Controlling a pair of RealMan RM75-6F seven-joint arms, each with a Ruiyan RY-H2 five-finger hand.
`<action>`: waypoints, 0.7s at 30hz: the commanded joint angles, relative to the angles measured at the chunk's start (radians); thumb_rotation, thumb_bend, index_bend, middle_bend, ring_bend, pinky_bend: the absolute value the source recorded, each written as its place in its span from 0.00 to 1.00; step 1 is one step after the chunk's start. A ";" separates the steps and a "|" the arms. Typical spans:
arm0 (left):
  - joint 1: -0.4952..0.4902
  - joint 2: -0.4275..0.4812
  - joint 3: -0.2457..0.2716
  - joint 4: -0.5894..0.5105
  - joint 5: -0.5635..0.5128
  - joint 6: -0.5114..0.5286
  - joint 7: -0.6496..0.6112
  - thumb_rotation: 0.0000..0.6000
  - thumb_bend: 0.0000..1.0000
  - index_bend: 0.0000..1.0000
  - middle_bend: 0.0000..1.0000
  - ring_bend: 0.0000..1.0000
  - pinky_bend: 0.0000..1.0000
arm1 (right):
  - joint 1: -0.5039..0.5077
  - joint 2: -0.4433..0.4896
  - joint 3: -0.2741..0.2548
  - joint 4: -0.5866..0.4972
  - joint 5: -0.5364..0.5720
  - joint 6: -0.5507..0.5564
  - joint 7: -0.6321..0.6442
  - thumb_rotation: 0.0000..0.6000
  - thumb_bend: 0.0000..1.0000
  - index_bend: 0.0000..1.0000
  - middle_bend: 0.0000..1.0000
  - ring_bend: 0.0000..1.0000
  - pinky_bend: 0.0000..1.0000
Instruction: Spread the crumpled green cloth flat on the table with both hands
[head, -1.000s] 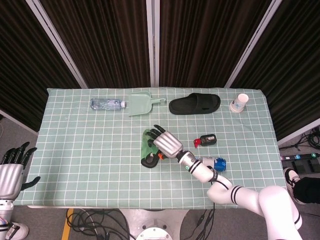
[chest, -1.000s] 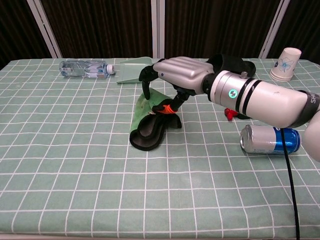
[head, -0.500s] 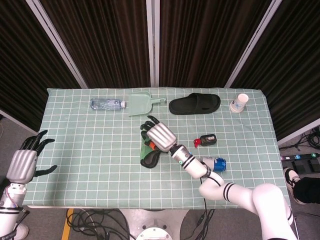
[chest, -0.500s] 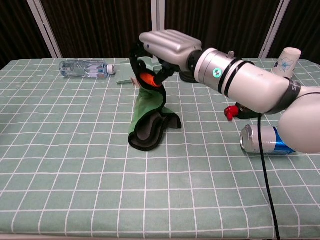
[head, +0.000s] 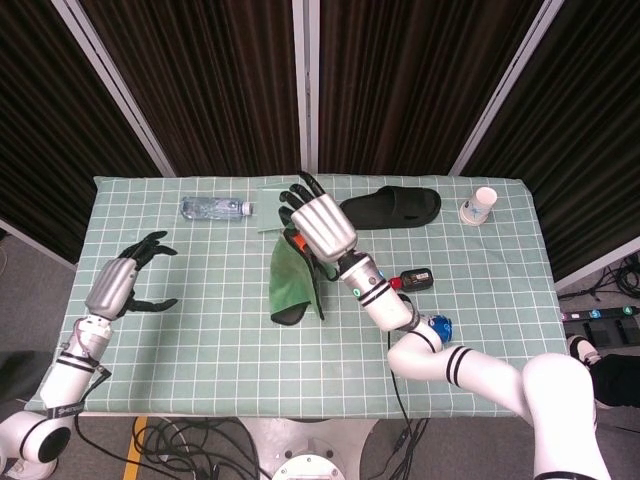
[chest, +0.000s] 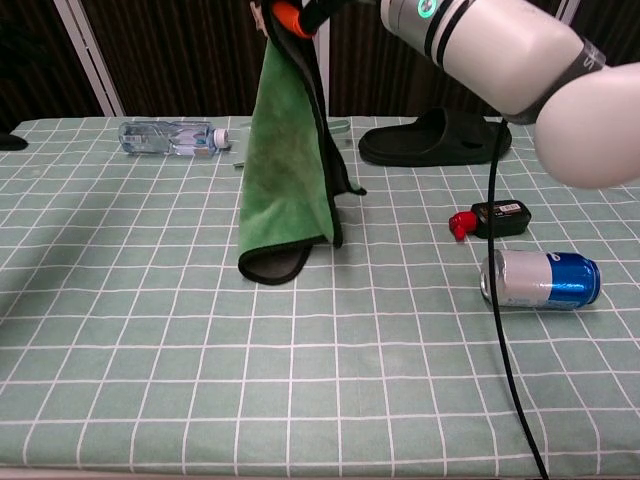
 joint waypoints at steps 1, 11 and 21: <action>-0.030 -0.017 -0.010 -0.011 -0.018 -0.033 -0.025 1.00 0.08 0.35 0.21 0.20 0.21 | 0.024 0.043 0.019 -0.055 0.015 0.021 -0.090 1.00 0.54 0.76 0.30 0.20 0.12; -0.069 -0.060 -0.009 0.002 -0.125 -0.138 -0.062 1.00 0.02 0.35 0.21 0.20 0.22 | 0.113 -0.015 0.000 -0.092 0.108 -0.024 -0.323 1.00 0.54 0.76 0.28 0.16 0.10; -0.119 -0.123 -0.022 0.043 -0.278 -0.260 -0.021 1.00 0.00 0.35 0.21 0.20 0.23 | 0.234 -0.177 0.043 0.046 0.272 -0.048 -0.445 1.00 0.54 0.75 0.27 0.15 0.10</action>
